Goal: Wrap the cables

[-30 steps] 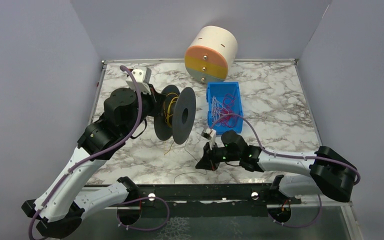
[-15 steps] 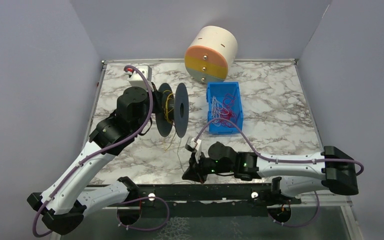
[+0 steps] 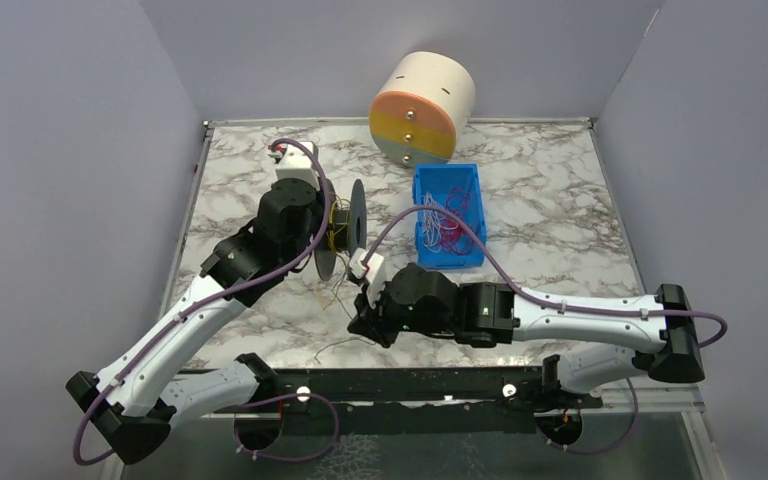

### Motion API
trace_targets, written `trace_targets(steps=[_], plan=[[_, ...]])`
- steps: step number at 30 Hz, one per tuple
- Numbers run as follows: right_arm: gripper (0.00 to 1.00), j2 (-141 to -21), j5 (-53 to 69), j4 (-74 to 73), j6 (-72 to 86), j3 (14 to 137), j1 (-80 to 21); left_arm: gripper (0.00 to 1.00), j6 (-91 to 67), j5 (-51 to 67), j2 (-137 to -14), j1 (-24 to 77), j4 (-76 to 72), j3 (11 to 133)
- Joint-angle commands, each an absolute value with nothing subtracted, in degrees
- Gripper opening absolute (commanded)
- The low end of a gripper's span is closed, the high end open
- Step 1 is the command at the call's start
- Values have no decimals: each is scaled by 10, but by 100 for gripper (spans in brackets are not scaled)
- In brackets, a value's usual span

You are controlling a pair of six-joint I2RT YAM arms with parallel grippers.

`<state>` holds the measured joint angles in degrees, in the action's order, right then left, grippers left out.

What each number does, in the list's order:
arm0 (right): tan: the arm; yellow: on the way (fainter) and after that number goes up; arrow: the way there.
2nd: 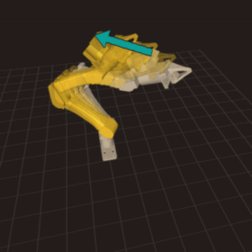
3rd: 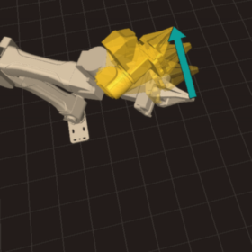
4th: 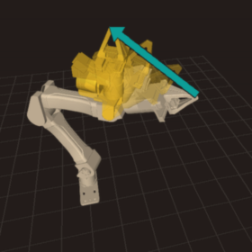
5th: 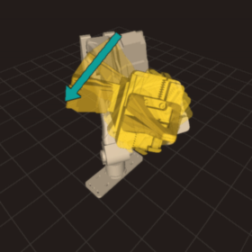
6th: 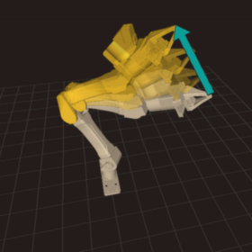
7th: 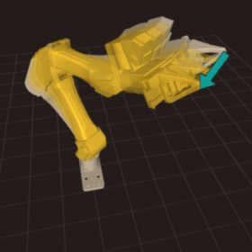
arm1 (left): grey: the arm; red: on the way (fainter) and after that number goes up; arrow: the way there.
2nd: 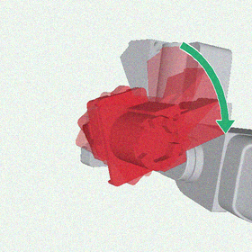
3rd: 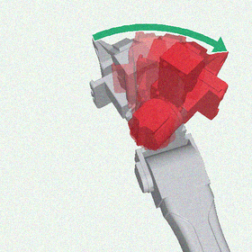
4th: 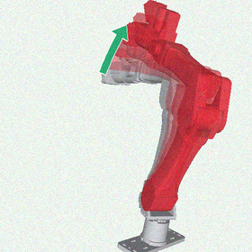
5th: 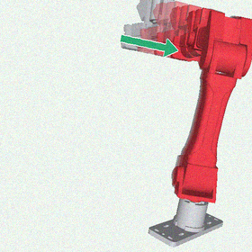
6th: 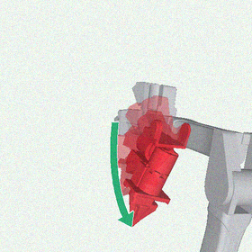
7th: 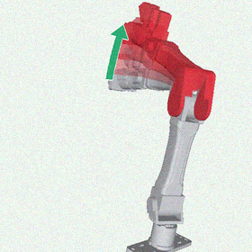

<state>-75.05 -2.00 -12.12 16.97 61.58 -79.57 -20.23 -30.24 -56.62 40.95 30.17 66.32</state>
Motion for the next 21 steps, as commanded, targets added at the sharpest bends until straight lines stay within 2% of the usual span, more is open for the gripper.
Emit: trace_targets(steps=[1, 9, 14, 21], plan=[[1, -780, -114, -257, 127, 700, -802, 0, -179, -300, -571, 409, 281, 662], [1, -790, -247, -359, 29, 791, -802, 0, -128, -255, -600, 420, 310, 651], [1, -785, -319, -368, -25, 810, -797, 0, -106, -253, -602, 440, 317, 636], [1, -777, -359, -339, -104, 806, -756, 0, -82, -254, -608, 496, 333, 628]])
